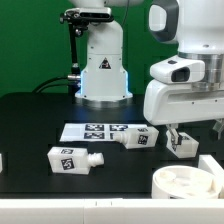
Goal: Assemble stool
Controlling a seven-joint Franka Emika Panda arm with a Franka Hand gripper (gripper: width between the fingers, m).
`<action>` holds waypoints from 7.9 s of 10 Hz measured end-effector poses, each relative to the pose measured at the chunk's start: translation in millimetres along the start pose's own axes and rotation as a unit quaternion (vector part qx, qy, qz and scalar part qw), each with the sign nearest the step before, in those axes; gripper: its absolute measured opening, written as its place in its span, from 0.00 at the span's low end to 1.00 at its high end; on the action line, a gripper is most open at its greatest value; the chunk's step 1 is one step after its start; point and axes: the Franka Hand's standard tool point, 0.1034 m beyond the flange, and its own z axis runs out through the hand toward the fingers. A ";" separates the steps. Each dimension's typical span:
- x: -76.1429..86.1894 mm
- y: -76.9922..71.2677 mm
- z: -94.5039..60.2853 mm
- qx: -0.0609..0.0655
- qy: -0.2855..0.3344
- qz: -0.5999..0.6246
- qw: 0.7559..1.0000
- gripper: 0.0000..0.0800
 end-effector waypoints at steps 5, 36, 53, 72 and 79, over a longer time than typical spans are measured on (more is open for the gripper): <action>2.8 -0.4 2.7 -0.009 -0.236 0.080 0.968 0.81; 62.0 45.7 -101.9 0.021 -0.190 0.076 0.979 0.43; 126.6 103.8 -95.9 -0.030 0.264 0.012 0.964 0.43; 112.1 96.1 -41.2 -0.028 0.268 0.009 0.963 0.43; 132.0 90.0 -56.8 0.024 0.146 0.073 0.986 0.81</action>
Offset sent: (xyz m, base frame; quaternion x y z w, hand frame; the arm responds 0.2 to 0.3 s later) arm 0.0262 -0.0191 -0.0059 -0.0257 -0.2276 0.1175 0.9663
